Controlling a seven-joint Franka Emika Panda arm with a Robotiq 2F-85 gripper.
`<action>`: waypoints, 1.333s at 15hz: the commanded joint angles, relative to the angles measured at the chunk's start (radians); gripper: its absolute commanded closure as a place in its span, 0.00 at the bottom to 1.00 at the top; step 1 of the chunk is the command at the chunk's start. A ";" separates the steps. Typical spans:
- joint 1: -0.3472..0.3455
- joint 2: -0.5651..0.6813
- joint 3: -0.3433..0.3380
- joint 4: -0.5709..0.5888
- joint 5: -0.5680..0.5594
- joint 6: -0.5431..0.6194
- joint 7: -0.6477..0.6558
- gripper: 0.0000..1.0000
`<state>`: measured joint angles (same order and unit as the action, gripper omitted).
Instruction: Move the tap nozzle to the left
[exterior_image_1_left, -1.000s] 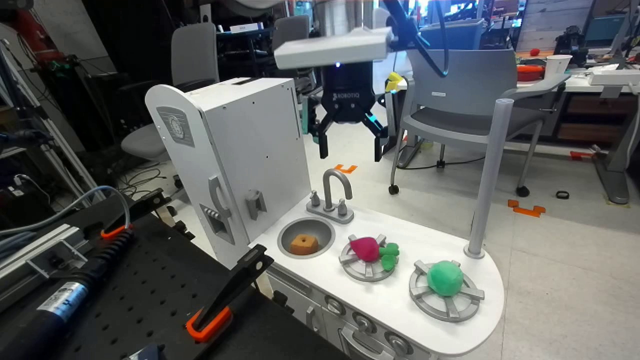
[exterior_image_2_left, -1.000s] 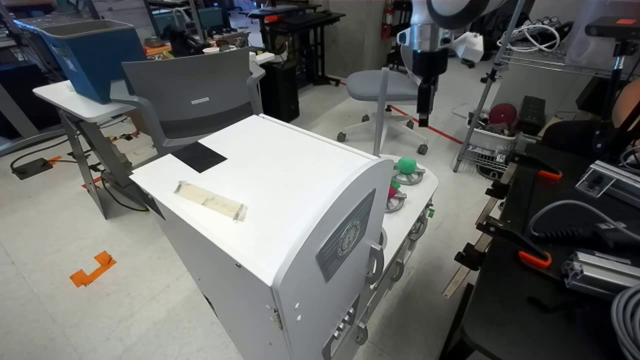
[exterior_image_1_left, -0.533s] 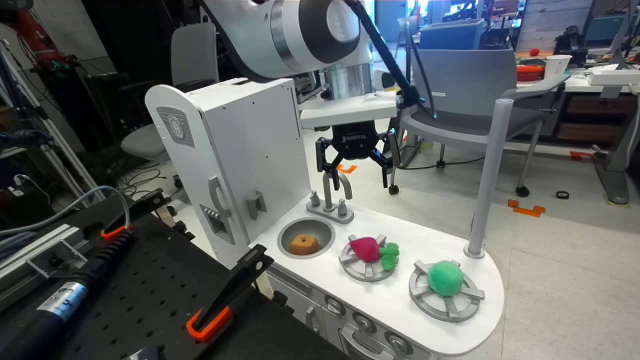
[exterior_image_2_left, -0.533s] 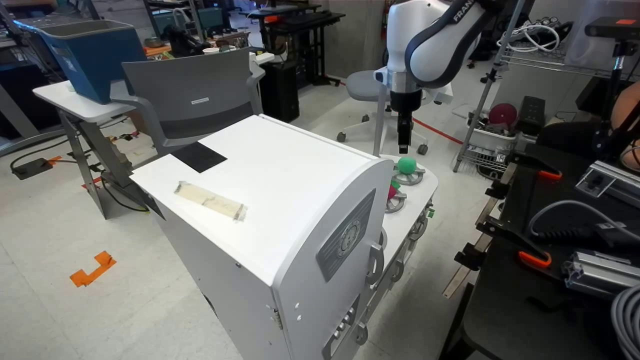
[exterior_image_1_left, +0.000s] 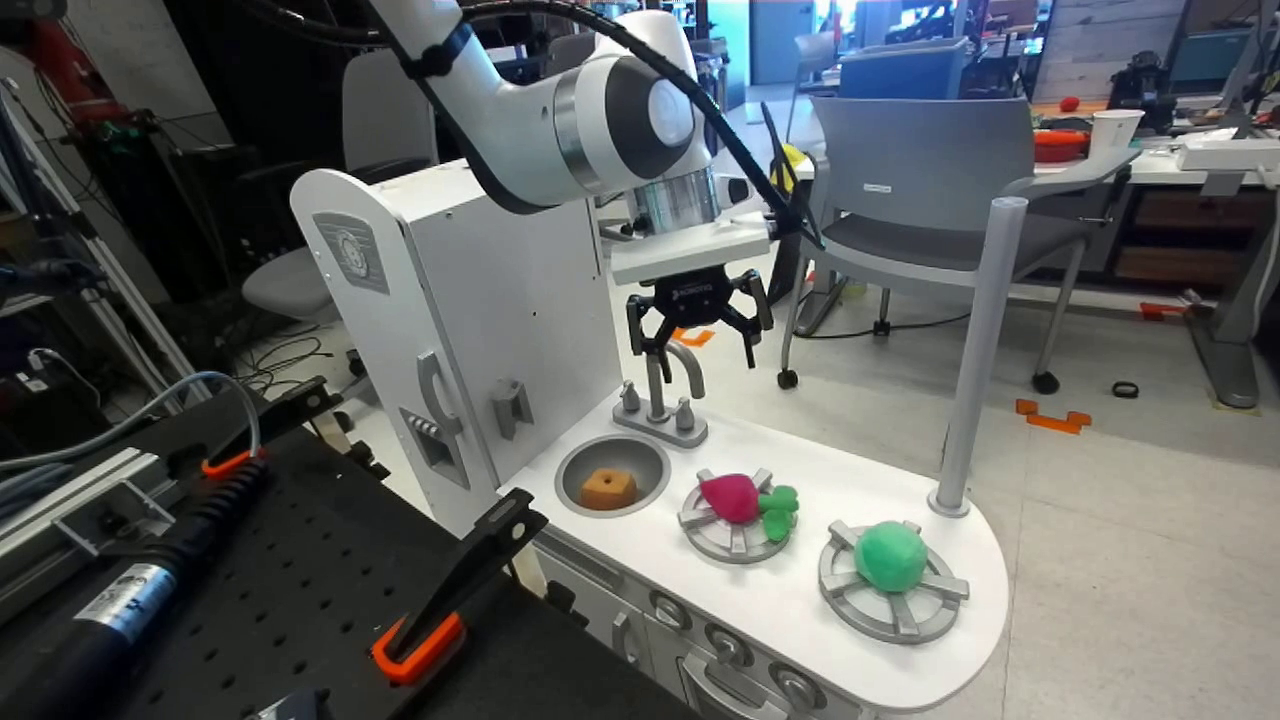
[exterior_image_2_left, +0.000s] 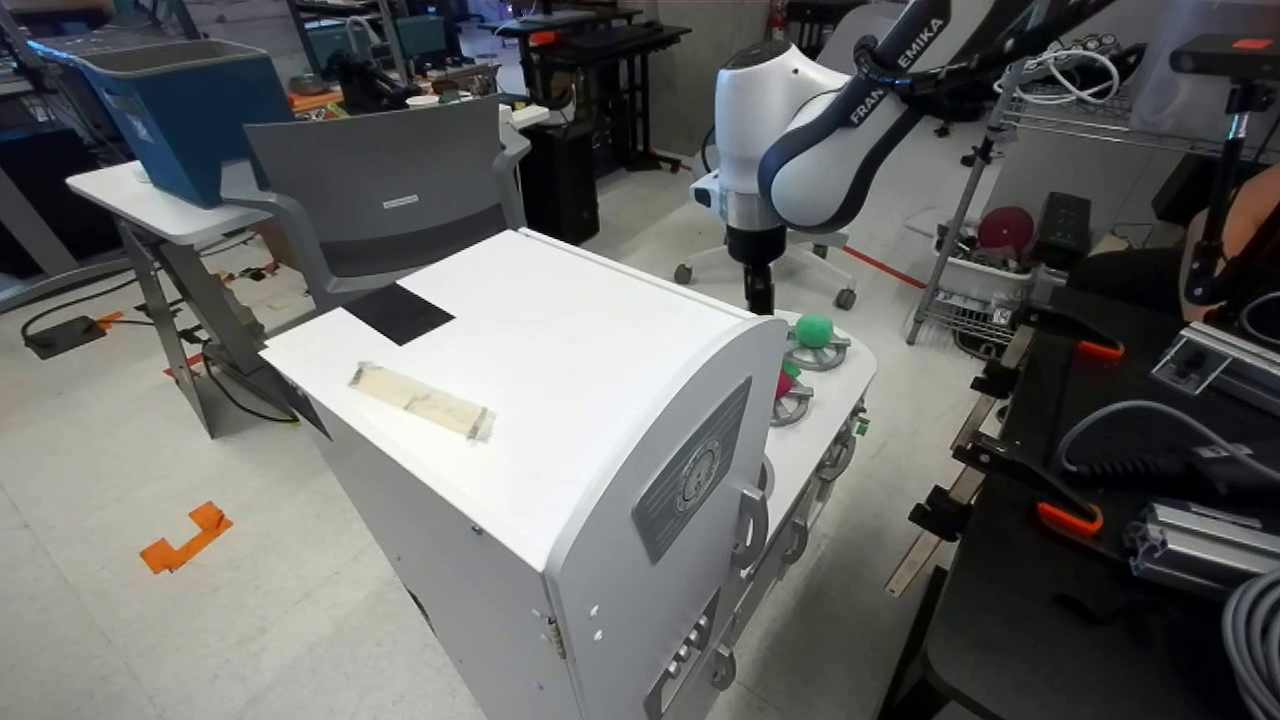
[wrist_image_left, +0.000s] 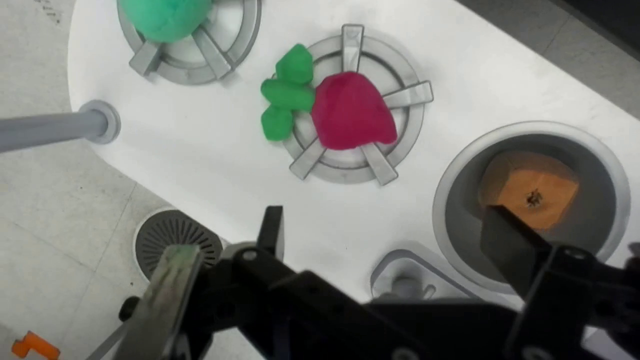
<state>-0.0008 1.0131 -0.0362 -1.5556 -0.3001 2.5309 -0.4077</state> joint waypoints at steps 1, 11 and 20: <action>0.041 0.124 -0.022 0.185 -0.053 0.000 0.010 0.00; 0.133 0.346 -0.026 0.490 -0.057 -0.154 0.008 0.00; 0.181 0.419 -0.007 0.639 -0.038 -0.357 -0.001 0.48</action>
<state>0.1732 1.3925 -0.0537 -0.9976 -0.3416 2.2634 -0.4063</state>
